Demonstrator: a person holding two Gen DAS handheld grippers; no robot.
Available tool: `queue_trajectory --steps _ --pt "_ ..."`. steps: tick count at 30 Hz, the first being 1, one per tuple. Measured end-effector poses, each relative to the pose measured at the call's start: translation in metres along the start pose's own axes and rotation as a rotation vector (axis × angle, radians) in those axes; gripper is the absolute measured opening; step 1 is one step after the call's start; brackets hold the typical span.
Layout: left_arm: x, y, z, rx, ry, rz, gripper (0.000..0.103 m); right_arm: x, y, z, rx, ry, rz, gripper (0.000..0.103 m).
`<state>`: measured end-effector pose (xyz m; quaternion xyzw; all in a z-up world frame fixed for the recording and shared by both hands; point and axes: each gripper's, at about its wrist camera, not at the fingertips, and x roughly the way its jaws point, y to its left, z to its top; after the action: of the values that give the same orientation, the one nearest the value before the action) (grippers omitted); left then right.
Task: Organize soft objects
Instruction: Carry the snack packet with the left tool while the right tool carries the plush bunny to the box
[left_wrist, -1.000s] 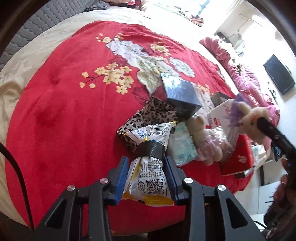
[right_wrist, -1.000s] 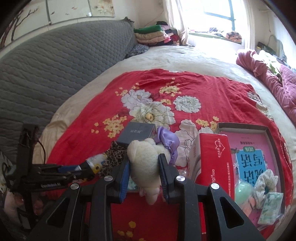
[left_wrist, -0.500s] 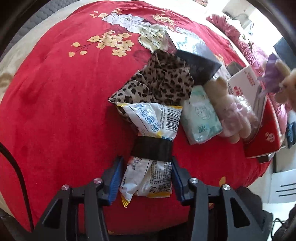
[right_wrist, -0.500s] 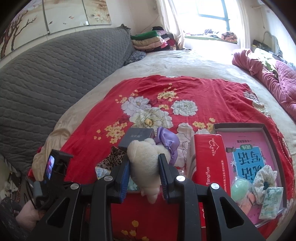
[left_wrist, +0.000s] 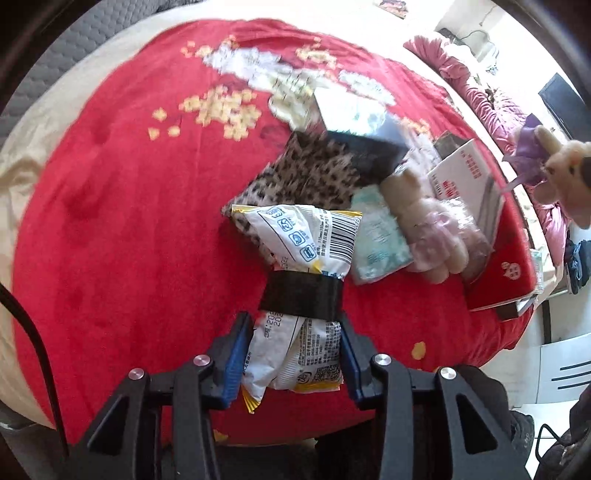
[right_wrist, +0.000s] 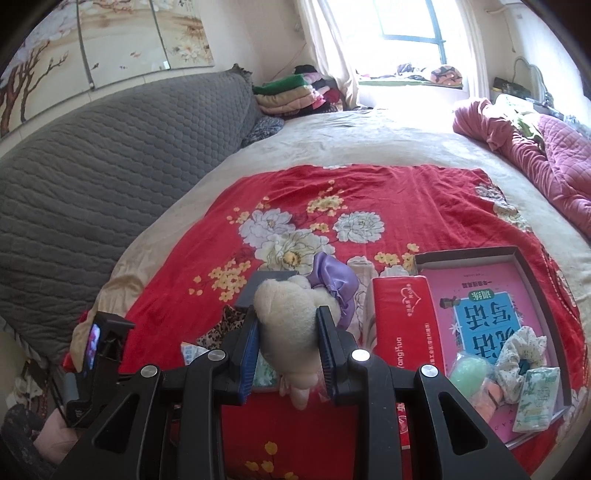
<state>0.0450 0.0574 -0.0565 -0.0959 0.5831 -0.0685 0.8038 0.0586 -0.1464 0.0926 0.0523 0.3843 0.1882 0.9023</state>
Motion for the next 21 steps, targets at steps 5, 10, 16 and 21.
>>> queue_trajectory --steps 5,10,16,21 --pt "-0.029 -0.017 0.001 0.026 -0.052 -0.019 0.044 -0.013 -0.003 0.001 0.010 -0.021 0.005 0.030" --pt "-0.053 -0.047 0.005 0.078 -0.097 -0.028 0.044 -0.030 -0.011 0.000 0.028 -0.043 0.008 0.030" --pt "-0.068 -0.084 0.006 0.149 -0.122 -0.044 0.044 -0.057 -0.029 -0.008 0.066 -0.054 -0.009 0.030" --pt "-0.082 -0.119 0.007 0.203 -0.152 -0.064 0.044 -0.086 -0.048 -0.013 0.095 -0.090 -0.050 0.030"
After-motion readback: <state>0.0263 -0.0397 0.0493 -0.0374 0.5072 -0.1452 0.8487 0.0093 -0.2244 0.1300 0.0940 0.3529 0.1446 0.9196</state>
